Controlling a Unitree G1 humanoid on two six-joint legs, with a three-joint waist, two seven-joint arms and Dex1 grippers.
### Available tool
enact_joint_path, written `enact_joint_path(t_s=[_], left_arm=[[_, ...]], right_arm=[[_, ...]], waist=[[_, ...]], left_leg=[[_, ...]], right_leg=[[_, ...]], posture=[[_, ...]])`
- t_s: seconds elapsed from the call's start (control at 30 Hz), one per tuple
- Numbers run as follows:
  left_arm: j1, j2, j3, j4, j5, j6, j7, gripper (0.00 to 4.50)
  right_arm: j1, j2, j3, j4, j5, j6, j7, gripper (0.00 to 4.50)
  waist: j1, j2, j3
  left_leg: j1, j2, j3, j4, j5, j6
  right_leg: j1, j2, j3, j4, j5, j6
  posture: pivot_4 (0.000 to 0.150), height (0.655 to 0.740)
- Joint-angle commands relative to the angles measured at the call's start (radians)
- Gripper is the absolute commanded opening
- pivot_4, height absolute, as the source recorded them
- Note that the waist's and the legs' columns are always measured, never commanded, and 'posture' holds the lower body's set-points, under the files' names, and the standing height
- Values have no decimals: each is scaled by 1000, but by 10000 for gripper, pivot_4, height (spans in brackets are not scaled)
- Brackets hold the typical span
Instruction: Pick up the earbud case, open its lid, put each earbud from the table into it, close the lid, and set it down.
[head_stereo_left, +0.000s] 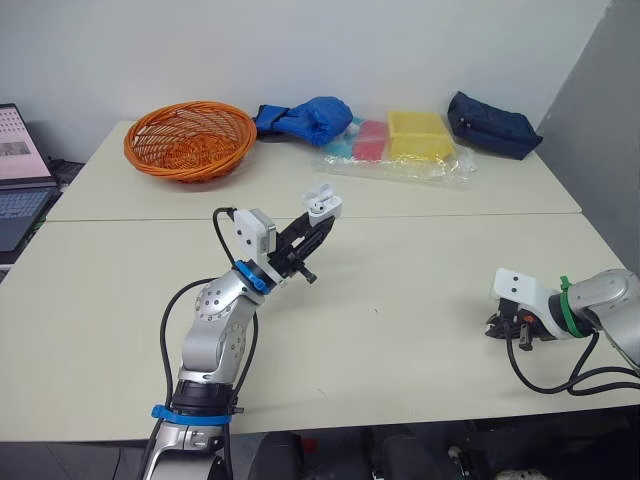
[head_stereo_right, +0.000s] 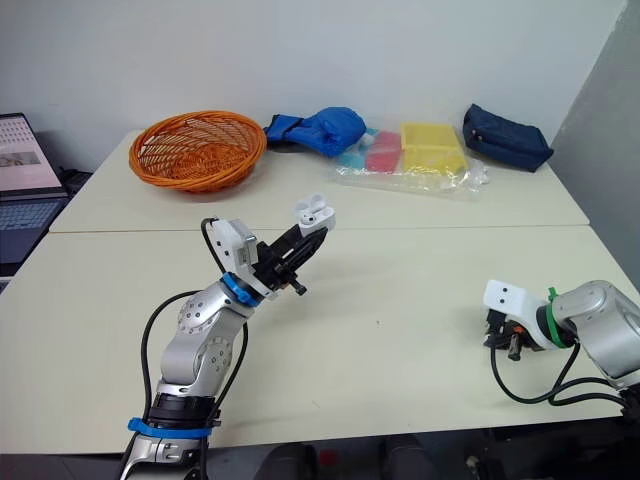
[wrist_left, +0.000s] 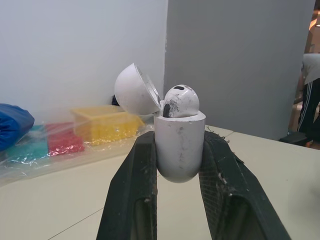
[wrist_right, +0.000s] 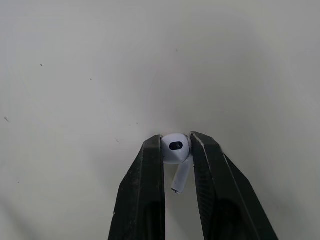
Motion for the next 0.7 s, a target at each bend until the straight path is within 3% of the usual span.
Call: enact_joint_path(t_s=[0.03, 0.1, 0.2, 0.33, 0.47, 0.7], left_arm=[[-22, 7, -3, -30, 0, -19, -5, 7497], [-26, 8, -2, -29, -1, -17, -5, 7497], [-38, 11, 1, -19, -3, -18, -7, 7497], [-64, 5, 0, -6, -9, -17, -7, 7497], [-79, 5, -1, -5, -25, -3, -19, 7497], [-126, 18, -3, 21, -46, 18, -62, 7497]], right_arm=[[7, 3, -8, 1, 5, 9, 10, 4075], [7, 6, -20, -6, 22, 13, 16, 4075], [-77, 119, -99, -101, 193, 44, 52, 4075], [-316, 467, -316, -141, 381, 211, -254, 4075], [-461, 667, -461, -209, 515, 280, -461, 4075], [-468, 801, -436, -267, 535, 200, -607, 4075]], waist=[[0, 0, 0], [0, 0, 0], [-6, 0, 0], [-27, 2, 2], [-12, 3, 2], [4, 4, 2]], left_leg=[[0, 0, 0, 0, 0, 0], [0, 0, 0, 0, 0, 0], [0, 0, 0, 0, 0, 0], [0, 1, -2, 0, 0, 0], [-7, 2, -2, 0, 0, 0], [-18, 0, 0, 1, 0, 0]], right_leg=[[0, 0, 0, 0, 0, 0], [0, 0, 0, 0, 0, 0], [0, 1, 0, 0, 0, 0], [-4, 4, 2, 4, 5, 5], [-7, 4, -2, 3, 6, 4], [-13, -1, -4, -1, 6, 3]], posture=[[1500, 7400], [1500, 7400], [1500, 7400], [1500, 7400], [1500, 7400], [1500, 7400]])
